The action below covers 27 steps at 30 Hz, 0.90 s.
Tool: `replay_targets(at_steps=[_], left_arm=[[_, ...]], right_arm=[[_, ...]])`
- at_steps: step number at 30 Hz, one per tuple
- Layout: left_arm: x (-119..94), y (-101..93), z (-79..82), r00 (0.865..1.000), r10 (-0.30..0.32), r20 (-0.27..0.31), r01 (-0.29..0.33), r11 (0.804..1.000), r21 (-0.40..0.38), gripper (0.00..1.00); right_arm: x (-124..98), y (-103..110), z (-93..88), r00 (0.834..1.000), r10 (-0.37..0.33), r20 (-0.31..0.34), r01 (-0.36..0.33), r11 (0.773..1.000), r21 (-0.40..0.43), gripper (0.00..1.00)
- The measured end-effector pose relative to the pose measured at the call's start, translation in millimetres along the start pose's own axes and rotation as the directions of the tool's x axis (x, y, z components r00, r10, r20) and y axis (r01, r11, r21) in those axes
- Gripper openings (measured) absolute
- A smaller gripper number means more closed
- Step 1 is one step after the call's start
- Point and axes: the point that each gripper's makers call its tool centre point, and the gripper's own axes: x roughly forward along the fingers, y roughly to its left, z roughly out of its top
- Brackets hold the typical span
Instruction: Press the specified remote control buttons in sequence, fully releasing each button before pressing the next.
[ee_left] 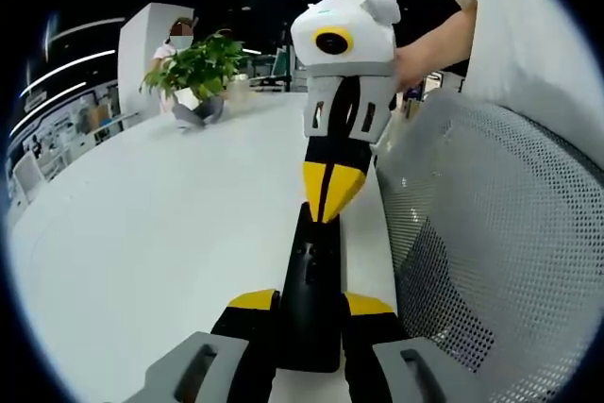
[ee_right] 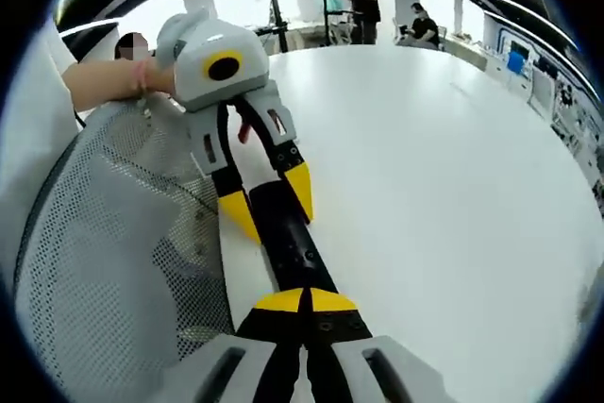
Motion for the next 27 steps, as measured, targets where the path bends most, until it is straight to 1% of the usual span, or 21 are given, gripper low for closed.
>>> replay_targets(at_steps=[2, 3, 4, 5, 7, 10, 12, 15, 17, 18, 19, 20, 21, 23, 25, 27], left_arm=[[0, 0.1, 0.0, 1.0, -0.001, 0.0, 0.001, 1.0, 0.0, 0.25], [0, 0.1, 0.1, 1.0, -0.001, 0.0, 0.001, 1.0, 0.0, 0.25], [0, 0.0, -0.1, 1.0, -0.001, -0.001, 0.001, 1.0, 0.002, 0.25], [0, 0.2, 0.1, 1.0, -0.001, -0.001, 0.001, 1.0, 0.002, 0.25], [0, 0.3, -0.1, 1.0, -0.001, -0.002, 0.001, 1.0, 0.004, 0.25], [1, 0.3, -0.2, 1.0, -0.001, -0.003, 0.001, 1.0, 0.007, 0.25], [1, 0.2, -0.1, 1.0, 0.0, -0.005, 0.0, 1.0, 0.011, 0.25], [1, 0.2, 0.0, 1.0, -0.001, -0.005, 0.001, 1.0, 0.011, 0.25], [0, 0.2, 0.0, 1.0, 0.0, -0.005, 0.0, 1.0, 0.01, 0.25], [0, 0.1, 0.0, 1.0, 0.0, -0.004, 0.001, 1.0, 0.009, 0.25], [0, 0.1, 0.1, 1.0, 0.0, -0.004, 0.0, 1.0, 0.009, 0.25], [1, 0.1, 0.1, 1.0, 0.0, -0.004, 0.0, 1.0, 0.006, 0.25], [1, 0.2, 0.1, 1.0, 0.0, -0.004, 0.0, 1.0, 0.007, 0.25], [0, 0.1, 0.3, 1.0, 0.0, -0.003, 0.0, 1.0, 0.006, 0.25], [0, 0.0, 0.5, 1.0, -0.001, -0.003, 0.001, 1.0, 0.006, 0.25], [0, -0.1, 0.5, 1.0, -0.001, -0.003, 0.001, 1.0, 0.006, 0.25]], right_arm=[[3, 3, 0.3, 1.0, 0.022, -0.015, -0.022, 1.0, -0.004, 0.0], [6, 5, -2.9, 0.998, 0.037, -0.042, -0.037, 0.999, -0.022, 0.0], [5, 3, -0.9, 0.999, 0.026, -0.04, -0.028, 0.998, -0.057, 0.0], [5, 4, -2.8, 0.997, 0.032, -0.065, -0.037, 0.996, -0.081, 0.0], [5, 5, -2.2, 0.996, 0.023, -0.08, -0.033, 0.992, -0.124, 0.0], [7, 4, -1.4, 0.994, 0.021, -0.106, -0.034, 0.992, -0.124, 0.0], [7, 3, -1.9, 0.993, 0.016, -0.116, -0.028, 0.994, -0.108, 0.0], [6, 3, -3.3, 0.995, 0.009, -0.1, -0.019, 0.995, -0.102, 0.0], [5, 3, -1.7, 0.998, 0.007, -0.067, -0.012, 0.997, -0.071, 0.0], [5, 2, -1.0, 0.999, 0.005, -0.047, -0.006, 1.0, -0.02, 0.0], [5, 2, -0.1, 0.999, 0.005, -0.038, -0.004, 1.0, 0.011, 0.0], [5, 1, 4.0, 1.0, 0.0, -0.012, 0.0, 1.0, 0.031, 0.0], [5, 0, 6.0, 1.0, -0.004, -0.001, 0.004, 0.999, 0.038, 0.0], [7, 1, 7.8, 1.0, -0.001, -0.007, 0.001, 1.0, 0.018, 0.0], [10, 1, 5.1, 0.999, -0.003, -0.039, 0.002, 1.0, -0.01, 0.0], [10, 2, 6.3, 0.999, -0.005, -0.039, 0.004, 1.0, -0.026, 0.0]])
